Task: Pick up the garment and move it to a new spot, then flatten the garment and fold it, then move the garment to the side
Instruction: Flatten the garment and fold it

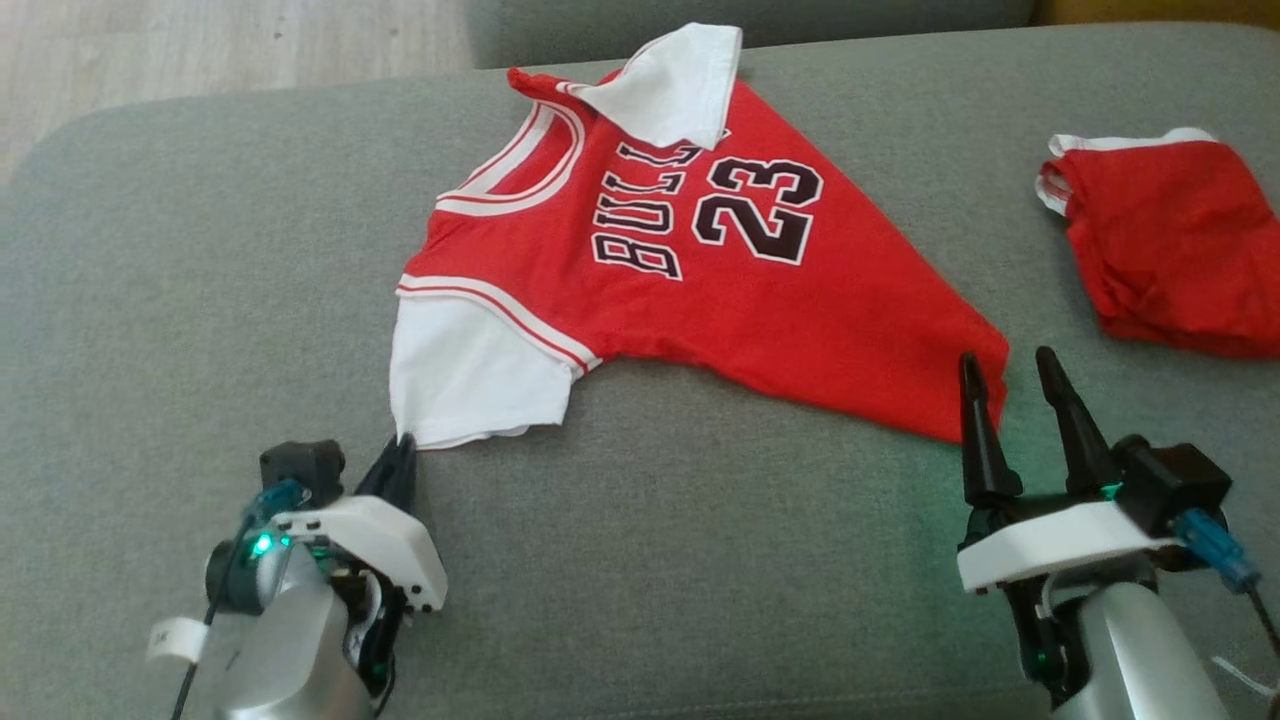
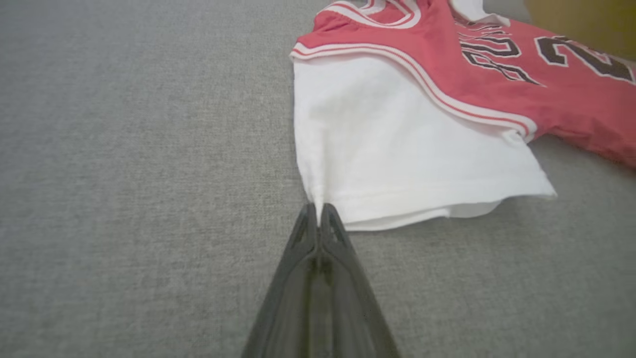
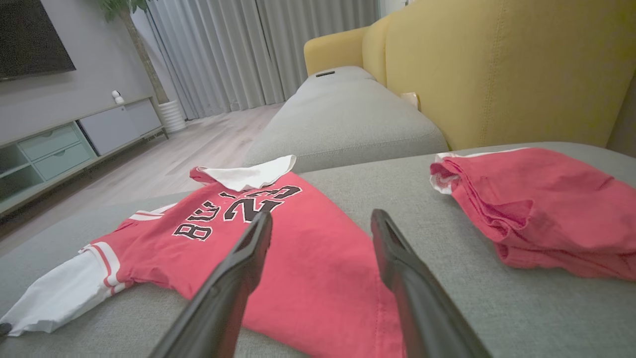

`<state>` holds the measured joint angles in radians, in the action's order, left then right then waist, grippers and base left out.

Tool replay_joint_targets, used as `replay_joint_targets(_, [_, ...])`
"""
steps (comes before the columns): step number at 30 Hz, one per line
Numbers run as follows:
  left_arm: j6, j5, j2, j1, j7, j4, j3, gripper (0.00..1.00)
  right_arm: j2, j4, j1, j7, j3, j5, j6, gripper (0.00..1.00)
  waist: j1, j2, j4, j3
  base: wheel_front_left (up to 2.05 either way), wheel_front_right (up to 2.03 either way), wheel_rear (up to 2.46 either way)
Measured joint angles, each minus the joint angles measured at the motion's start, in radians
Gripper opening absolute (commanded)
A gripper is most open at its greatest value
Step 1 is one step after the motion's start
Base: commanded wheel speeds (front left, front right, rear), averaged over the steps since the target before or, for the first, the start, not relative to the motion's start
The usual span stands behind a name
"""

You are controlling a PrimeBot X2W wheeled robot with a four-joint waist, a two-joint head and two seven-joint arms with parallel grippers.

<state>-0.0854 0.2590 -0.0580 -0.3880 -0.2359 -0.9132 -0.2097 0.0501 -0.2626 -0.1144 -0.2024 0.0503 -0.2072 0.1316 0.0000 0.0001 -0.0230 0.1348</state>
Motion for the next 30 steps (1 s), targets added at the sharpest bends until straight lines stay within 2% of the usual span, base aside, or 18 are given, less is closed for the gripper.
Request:
replay_joint_targets(5, [-0.013,0.008,0.003,0.001,-0.012,0.04,0.0,0.0,-0.001,-0.028,0.0,0.012,-0.019,0.018,0.0,1.0,0.0,0.0,0.024,-0.01,0.0,0.0,0.0])
replay_joint_targets(10, [-0.017,0.016,0.005,0.027,-0.012,0.265,0.051,0.0,-0.002,-0.084,0.001,0.051,-0.073,0.03,0.0,1.0,0.0,0.0,0.05,-0.018,0.0,0.0,0.0])
replay_joint_targets(15, [-0.021,-0.002,0.01,0.111,-0.013,0.43,0.091,0.0,-0.003,-0.174,0.001,0.1,-0.132,-0.014,0.0,1.0,0.0,0.0,0.074,-0.024,0.0,0.0,0.0])
replay_joint_targets(19, [-0.022,-0.005,0.011,0.149,-0.013,0.467,0.091,0.0,-0.004,-0.252,0.0,0.133,-0.136,-0.053,0.0,1.0,0.0,0.0,0.093,-0.024,0.0,0.0,0.0])
replay_joint_targets(23, [-0.03,-0.011,0.015,0.154,-0.013,0.486,0.086,0.0,-0.004,-0.319,-0.008,0.151,-0.098,-0.137,0.0,1.0,0.0,0.0,0.105,-0.023,0.0,0.0,0.0])
replay_joint_targets(30, [-0.035,-0.011,0.016,0.154,-0.013,0.492,0.073,0.0,-0.003,-0.405,-0.093,0.139,-0.049,-0.208,0.0,1.0,0.0,0.0,0.113,-0.017,0.0,0.0,0.0])
